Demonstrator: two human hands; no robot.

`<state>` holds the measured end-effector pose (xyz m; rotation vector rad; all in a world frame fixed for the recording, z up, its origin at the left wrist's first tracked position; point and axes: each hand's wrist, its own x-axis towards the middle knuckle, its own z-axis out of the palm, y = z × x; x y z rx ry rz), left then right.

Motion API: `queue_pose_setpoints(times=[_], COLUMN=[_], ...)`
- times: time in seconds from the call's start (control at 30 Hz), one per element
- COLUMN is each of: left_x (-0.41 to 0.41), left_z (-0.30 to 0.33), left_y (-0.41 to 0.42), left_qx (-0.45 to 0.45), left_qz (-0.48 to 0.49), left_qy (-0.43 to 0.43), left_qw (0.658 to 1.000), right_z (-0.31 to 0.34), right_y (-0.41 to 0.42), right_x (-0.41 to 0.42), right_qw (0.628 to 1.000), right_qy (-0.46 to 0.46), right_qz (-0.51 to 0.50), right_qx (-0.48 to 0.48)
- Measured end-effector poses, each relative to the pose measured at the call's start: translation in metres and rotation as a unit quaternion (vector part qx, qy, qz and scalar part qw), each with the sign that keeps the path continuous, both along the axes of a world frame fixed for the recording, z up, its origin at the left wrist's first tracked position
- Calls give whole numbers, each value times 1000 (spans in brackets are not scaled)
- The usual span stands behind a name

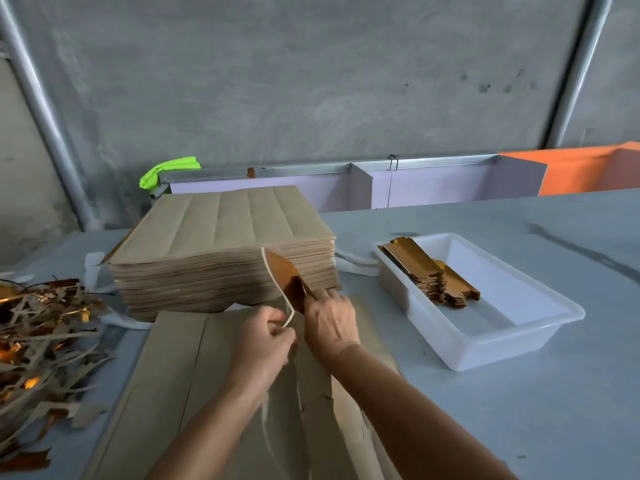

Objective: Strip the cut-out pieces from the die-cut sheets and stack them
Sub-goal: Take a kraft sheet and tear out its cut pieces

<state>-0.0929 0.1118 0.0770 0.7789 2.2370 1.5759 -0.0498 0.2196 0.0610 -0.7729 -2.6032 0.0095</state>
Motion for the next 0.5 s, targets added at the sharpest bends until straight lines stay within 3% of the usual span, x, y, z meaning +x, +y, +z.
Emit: queue_pose_setpoints(times=[0.13,0.33,0.5], left_x=[0,-11,-17], left_z=[12,12,4], left_y=[11,5,3], left_qx=[10,35,42], left_qz=[-15,2,19], left_qy=[-26,-11,-26], left_qw=[999,999,999], right_z=[2,-4,-2], right_y=[0,7,4], right_x=[-1,12,15], right_qw=[1000,991,986], right_qy=[8,98,94], right_qz=[4,-37,28], right_qx=[2,-84,-137])
